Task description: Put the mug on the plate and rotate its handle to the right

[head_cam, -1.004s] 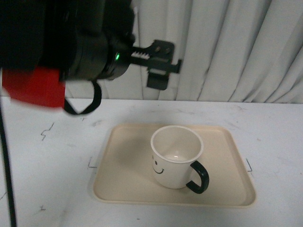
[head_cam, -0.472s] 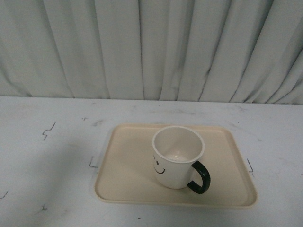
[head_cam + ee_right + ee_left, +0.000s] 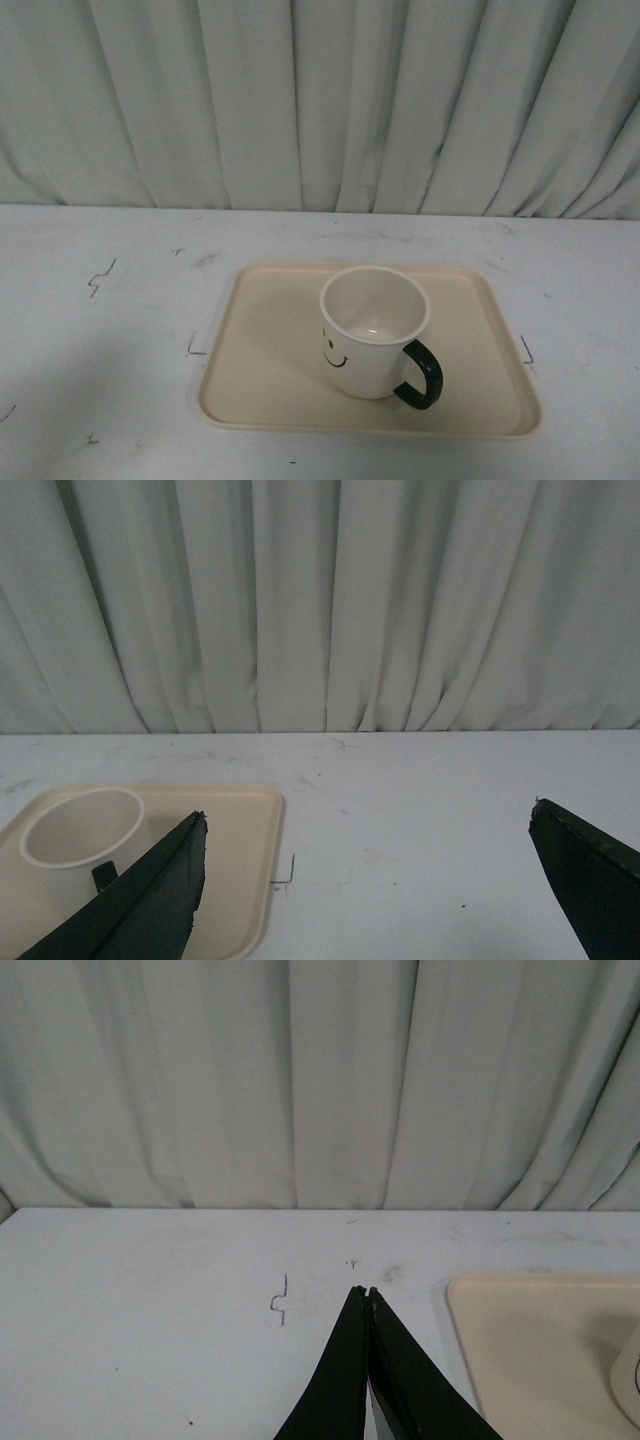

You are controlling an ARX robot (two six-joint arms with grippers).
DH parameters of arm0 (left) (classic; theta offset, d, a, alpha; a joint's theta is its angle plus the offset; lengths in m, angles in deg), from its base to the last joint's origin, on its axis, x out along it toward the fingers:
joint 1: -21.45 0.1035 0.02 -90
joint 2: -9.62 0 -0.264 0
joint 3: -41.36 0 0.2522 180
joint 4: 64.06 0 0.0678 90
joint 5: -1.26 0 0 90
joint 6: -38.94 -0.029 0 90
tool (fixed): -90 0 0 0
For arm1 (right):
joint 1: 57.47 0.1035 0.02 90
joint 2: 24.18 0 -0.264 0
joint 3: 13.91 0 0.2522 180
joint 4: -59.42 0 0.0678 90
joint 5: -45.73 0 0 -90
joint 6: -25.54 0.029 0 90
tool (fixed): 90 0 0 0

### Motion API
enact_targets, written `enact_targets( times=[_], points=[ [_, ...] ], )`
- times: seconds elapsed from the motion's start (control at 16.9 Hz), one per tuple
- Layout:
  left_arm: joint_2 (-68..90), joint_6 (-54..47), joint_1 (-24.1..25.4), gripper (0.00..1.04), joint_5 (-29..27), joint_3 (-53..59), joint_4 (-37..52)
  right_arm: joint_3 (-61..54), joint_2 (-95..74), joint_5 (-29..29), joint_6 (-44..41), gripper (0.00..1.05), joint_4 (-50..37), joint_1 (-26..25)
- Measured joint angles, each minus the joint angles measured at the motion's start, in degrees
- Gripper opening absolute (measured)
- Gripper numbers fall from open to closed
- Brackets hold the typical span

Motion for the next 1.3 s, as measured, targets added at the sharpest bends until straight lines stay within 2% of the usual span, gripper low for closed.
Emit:
enact_targets(
  times=[0.12,0.35,0.83,1.3],
  points=[
    [-4.11,-0.02,2.78,0.02,3.85,0.44,-3.1,0.0,0.0,0.0,0.0,0.98,0.0,0.0],
    [-8.13,0.07,5.55,0.02,4.31,1.09,-6.23,0.0,0.0,-0.02,0.0,0.98,0.0,0.0],
    [-28.68,0.04,5.01,0.02,5.25,2.03,-25.0,0.0,0.0,0.0,0.0,0.98,0.0,0.0],
    [-40.68,0.04,5.01,0.02,5.25,2.03,-36.72,0.0,0.0,0.0,0.0,0.98,0.0,0.0]
  ],
)
